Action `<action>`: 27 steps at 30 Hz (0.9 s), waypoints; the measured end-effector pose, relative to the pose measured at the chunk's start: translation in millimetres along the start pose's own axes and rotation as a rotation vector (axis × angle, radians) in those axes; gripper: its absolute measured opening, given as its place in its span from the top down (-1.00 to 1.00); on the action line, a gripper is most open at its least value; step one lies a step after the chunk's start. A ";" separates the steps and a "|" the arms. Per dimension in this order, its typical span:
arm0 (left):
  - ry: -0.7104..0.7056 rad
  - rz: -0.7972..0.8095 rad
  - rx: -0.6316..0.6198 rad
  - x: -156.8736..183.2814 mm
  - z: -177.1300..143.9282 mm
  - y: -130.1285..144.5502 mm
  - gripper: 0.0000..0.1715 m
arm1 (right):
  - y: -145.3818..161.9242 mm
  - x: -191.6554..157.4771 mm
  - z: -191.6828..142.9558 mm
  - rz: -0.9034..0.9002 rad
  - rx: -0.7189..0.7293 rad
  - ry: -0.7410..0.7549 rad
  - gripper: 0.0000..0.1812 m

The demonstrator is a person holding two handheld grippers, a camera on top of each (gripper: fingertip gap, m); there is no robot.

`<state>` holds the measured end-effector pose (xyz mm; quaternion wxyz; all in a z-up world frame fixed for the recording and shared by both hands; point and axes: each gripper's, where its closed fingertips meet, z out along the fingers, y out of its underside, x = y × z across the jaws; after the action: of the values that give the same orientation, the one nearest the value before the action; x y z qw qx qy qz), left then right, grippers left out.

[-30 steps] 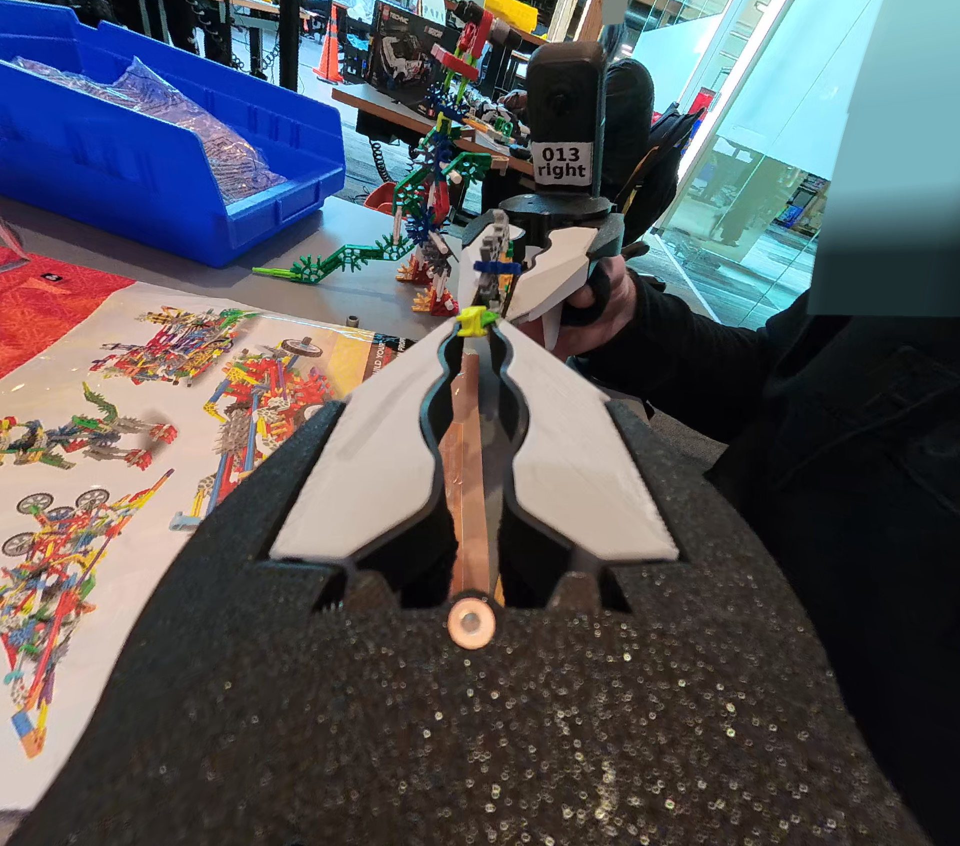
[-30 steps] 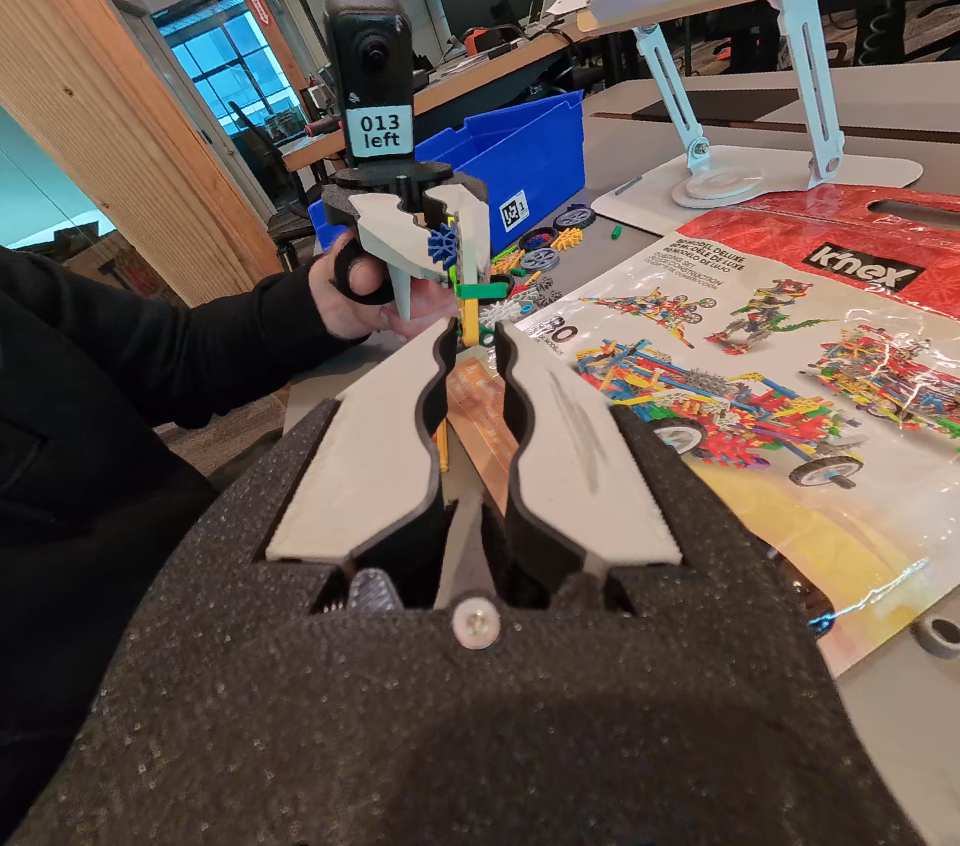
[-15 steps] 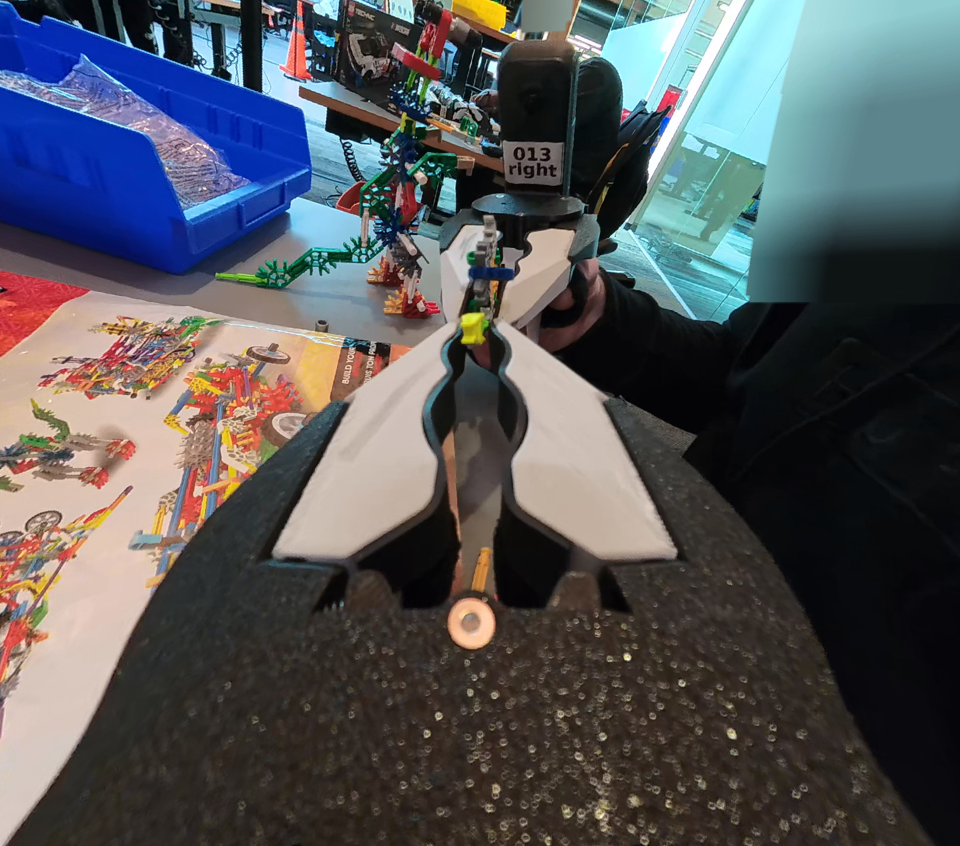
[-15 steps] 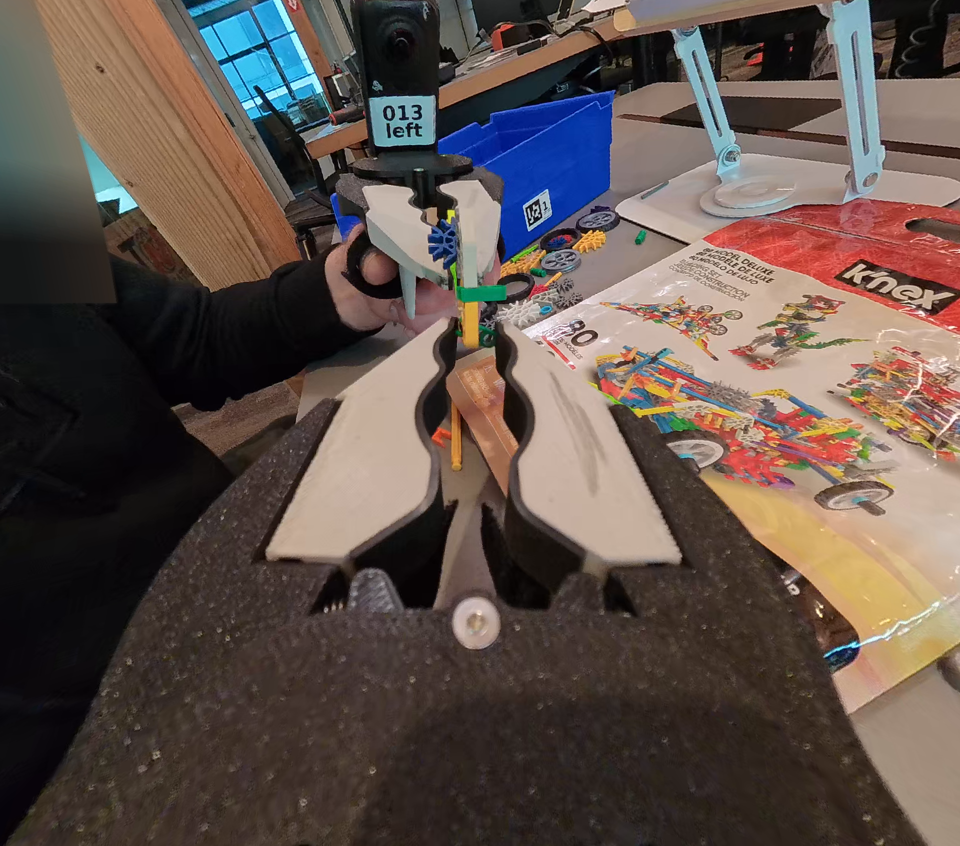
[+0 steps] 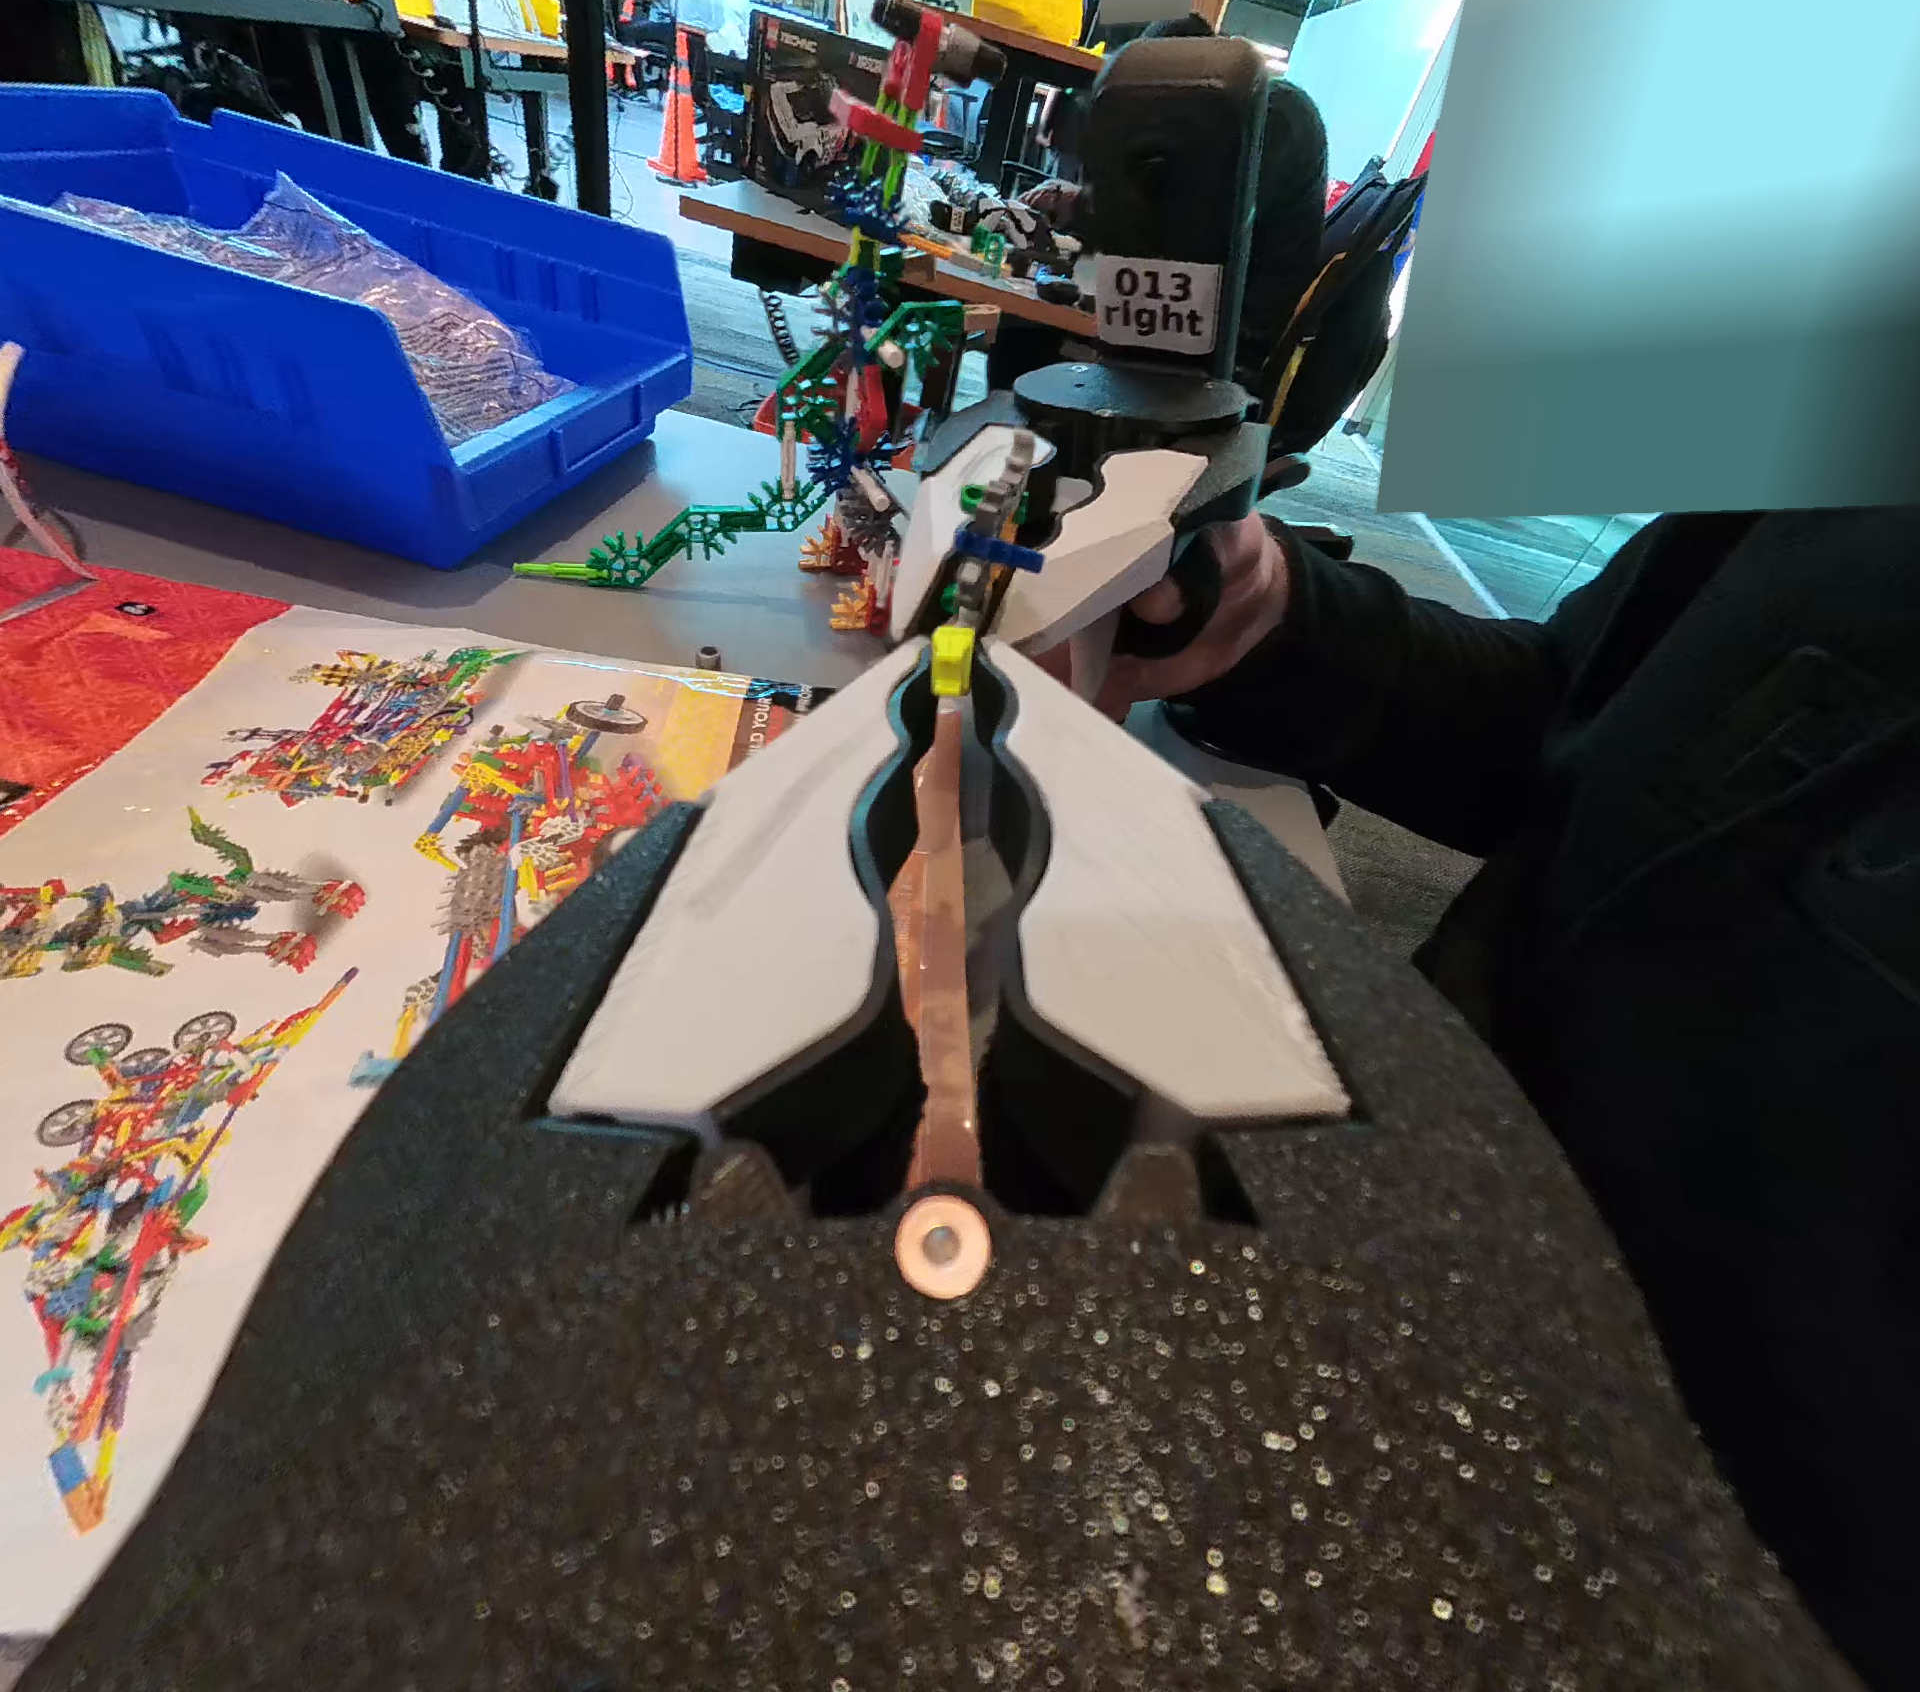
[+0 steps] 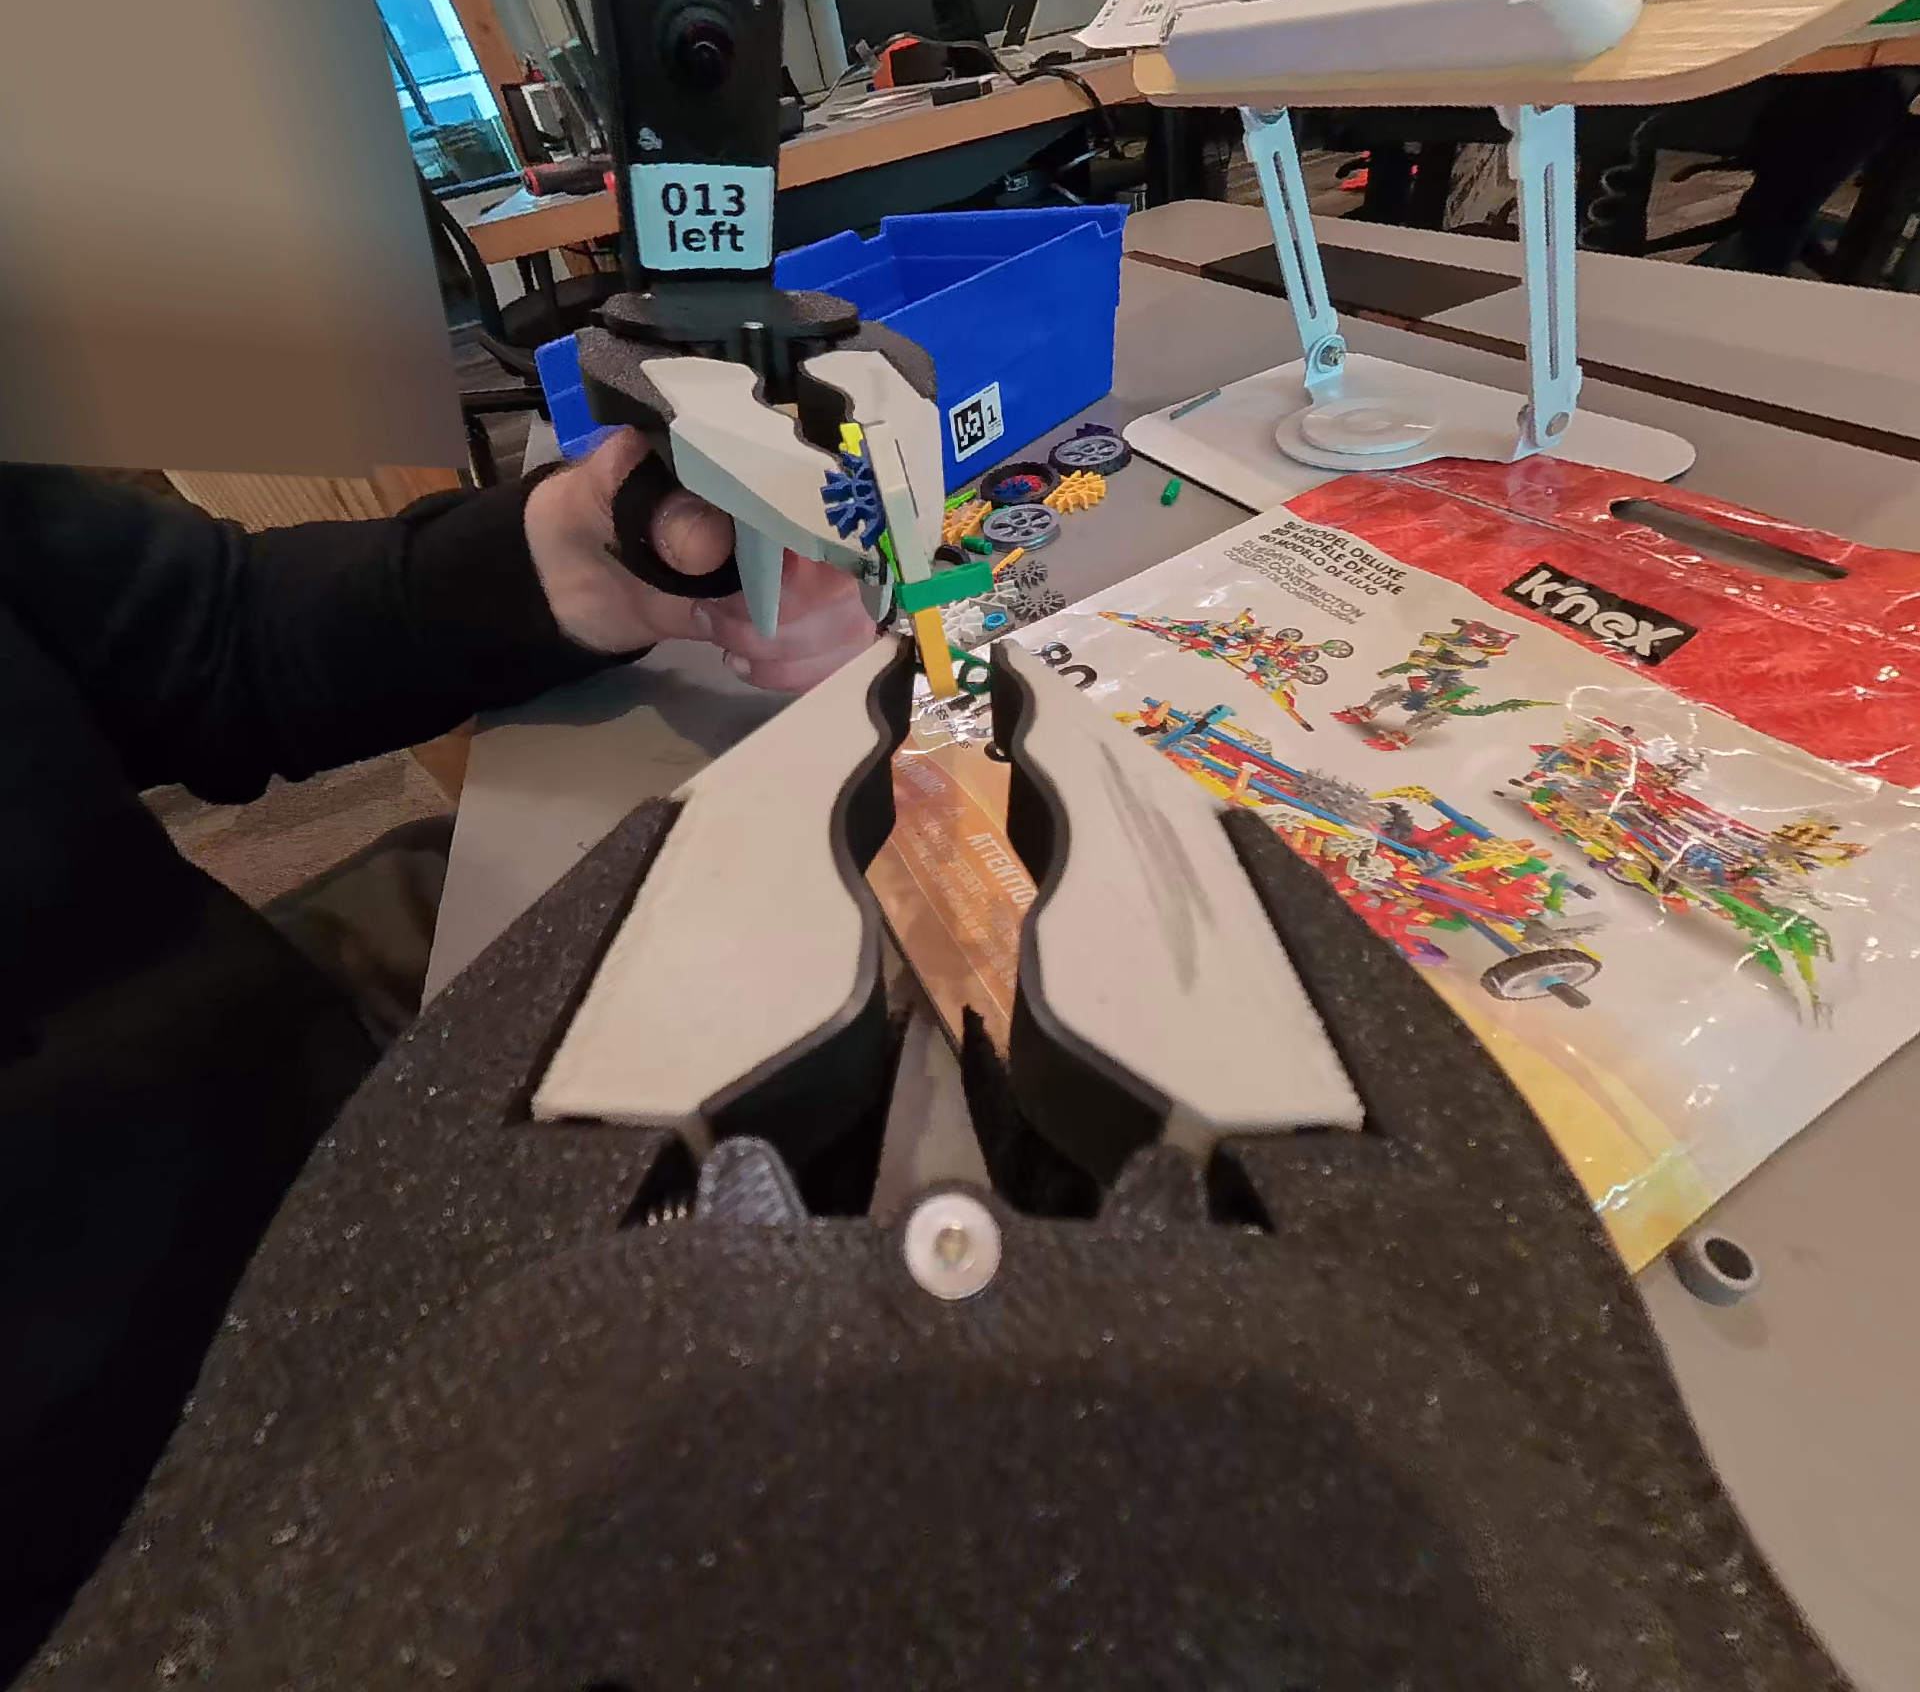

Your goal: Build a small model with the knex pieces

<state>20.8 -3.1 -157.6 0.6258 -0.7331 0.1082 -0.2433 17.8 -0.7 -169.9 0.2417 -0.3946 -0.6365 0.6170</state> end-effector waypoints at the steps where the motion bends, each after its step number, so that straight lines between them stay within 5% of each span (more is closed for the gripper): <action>1: 0.014 -0.014 0.005 0.8 -0.5 -0.5 0.97 | -0.1 -0.9 0.1 -0.011 -0.001 0.000 0.89; 22: 0.151 -0.093 -0.006 15.2 -6.5 -0.2 0.97 | -2.7 -15.9 1.4 -0.125 0.013 -0.030 0.88; 27: 0.084 -0.024 -0.012 11.0 -4.4 -0.4 0.97 | -1.3 -9.4 1.7 -0.142 0.000 0.015 0.90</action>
<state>27.9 -12.0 -154.4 0.6132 -0.7274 0.1270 -0.2806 21.6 -9.1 -167.2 0.2899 -0.3531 -0.6610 0.5953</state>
